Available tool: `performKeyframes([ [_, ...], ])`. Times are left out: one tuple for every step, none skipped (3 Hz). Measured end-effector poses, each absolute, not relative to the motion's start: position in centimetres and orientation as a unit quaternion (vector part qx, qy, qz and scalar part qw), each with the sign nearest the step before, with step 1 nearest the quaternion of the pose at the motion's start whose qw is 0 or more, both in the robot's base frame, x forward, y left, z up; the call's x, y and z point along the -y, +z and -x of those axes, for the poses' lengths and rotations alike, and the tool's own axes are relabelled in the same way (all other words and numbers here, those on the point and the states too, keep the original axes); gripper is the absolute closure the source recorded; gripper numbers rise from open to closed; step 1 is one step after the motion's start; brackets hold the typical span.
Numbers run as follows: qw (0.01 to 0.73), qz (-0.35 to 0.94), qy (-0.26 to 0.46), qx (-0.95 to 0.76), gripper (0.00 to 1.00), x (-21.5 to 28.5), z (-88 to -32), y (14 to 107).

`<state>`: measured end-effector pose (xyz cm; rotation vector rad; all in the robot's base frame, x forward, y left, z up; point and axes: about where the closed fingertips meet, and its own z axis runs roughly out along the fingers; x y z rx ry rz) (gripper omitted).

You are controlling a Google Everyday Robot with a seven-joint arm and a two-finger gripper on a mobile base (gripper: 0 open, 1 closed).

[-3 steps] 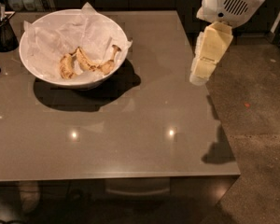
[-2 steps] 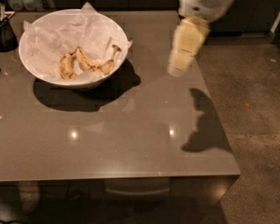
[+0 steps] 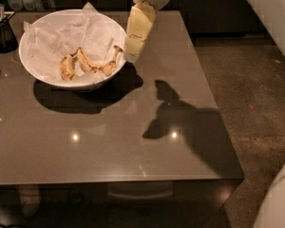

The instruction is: Pick banana from white bowl

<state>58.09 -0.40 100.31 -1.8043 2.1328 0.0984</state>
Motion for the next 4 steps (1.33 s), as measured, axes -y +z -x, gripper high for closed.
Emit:
performKeyframes([
  [0.187, 0.629, 0.040, -0.753, 0.00, -0.3, -58.8, 100.1],
  [0.190, 0.628, 0.025, -0.755, 0.00, -2.8, -60.5, 100.0],
  [0.163, 0.647, 0.021, -0.744, 0.00, -6.8, -61.8, 98.3],
  [0.142, 0.661, 0.011, -0.736, 0.00, -10.0, -63.2, 96.4],
])
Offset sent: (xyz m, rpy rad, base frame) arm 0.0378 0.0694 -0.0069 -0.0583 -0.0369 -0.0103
